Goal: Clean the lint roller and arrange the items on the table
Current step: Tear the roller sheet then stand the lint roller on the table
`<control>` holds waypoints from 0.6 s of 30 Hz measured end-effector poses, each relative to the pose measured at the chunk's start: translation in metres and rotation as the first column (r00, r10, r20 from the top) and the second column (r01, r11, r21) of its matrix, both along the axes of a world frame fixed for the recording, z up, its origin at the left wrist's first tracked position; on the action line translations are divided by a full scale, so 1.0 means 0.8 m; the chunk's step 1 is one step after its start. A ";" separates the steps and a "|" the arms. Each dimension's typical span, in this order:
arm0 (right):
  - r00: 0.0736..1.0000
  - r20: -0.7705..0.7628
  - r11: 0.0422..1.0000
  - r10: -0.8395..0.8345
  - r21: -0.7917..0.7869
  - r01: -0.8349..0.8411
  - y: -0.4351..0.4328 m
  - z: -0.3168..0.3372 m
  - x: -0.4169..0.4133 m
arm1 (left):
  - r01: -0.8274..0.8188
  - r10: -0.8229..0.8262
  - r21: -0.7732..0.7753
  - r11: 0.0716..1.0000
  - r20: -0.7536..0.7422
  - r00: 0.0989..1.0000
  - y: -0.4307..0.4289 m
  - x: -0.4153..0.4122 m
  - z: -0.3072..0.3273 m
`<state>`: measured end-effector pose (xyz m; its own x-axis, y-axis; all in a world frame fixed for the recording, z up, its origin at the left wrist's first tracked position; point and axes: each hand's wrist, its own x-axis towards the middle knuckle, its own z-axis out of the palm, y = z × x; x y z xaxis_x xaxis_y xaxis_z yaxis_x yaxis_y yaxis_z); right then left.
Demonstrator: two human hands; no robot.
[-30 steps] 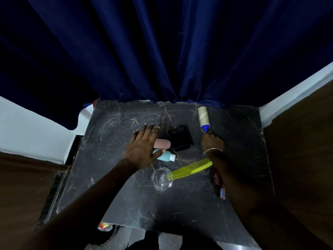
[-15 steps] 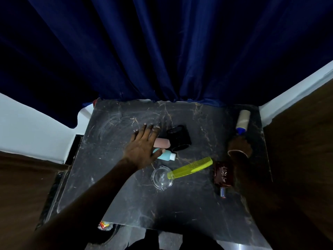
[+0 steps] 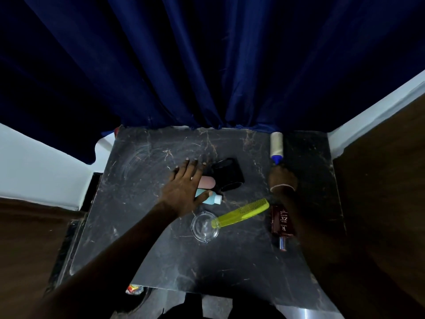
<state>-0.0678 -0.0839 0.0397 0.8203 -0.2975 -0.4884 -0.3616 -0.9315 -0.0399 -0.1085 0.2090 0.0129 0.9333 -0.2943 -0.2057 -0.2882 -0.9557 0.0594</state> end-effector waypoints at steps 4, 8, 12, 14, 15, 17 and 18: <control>0.991 0.010 0.991 0.131 0.024 -0.131 0.034 0.004 -0.004 | 0.006 -0.006 -0.005 1.000 -0.008 1.000 -0.001 0.002 -0.002; 0.971 -0.007 0.971 0.239 -0.002 -0.239 0.054 0.003 -0.009 | 0.003 -0.003 -0.004 1.000 -0.018 1.000 0.000 0.003 -0.002; 0.977 0.011 0.977 0.213 0.006 -0.213 0.045 -0.001 -0.009 | 0.010 -0.010 -0.014 1.000 -0.001 1.000 -0.004 0.003 -0.003; 0.990 0.013 0.990 0.140 0.004 -0.140 0.032 -0.002 -0.008 | 0.009 -0.009 -0.016 1.000 -0.003 1.000 -0.004 0.004 -0.005; 0.995 0.017 0.995 0.100 0.003 -0.100 0.023 -0.004 -0.007 | 0.010 -0.010 -0.020 1.000 -0.005 1.000 -0.004 0.004 -0.006; 1.000 0.031 1.000 0.003 0.027 -0.004 0.005 -0.004 -0.007 | 0.010 -0.010 -0.017 1.000 -0.003 1.000 -0.002 0.004 -0.007; 0.999 0.030 0.998 -0.039 0.047 0.037 -0.004 -0.004 -0.008 | 0.010 -0.010 -0.018 1.000 -0.002 1.000 -0.002 0.003 -0.007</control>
<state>-0.0743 -0.0872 0.0362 0.8239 -0.3064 -0.4768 -0.3945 -0.9140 -0.0944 -0.1060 0.2076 0.0069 0.9297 -0.3076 -0.2027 -0.2980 -0.9515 0.0768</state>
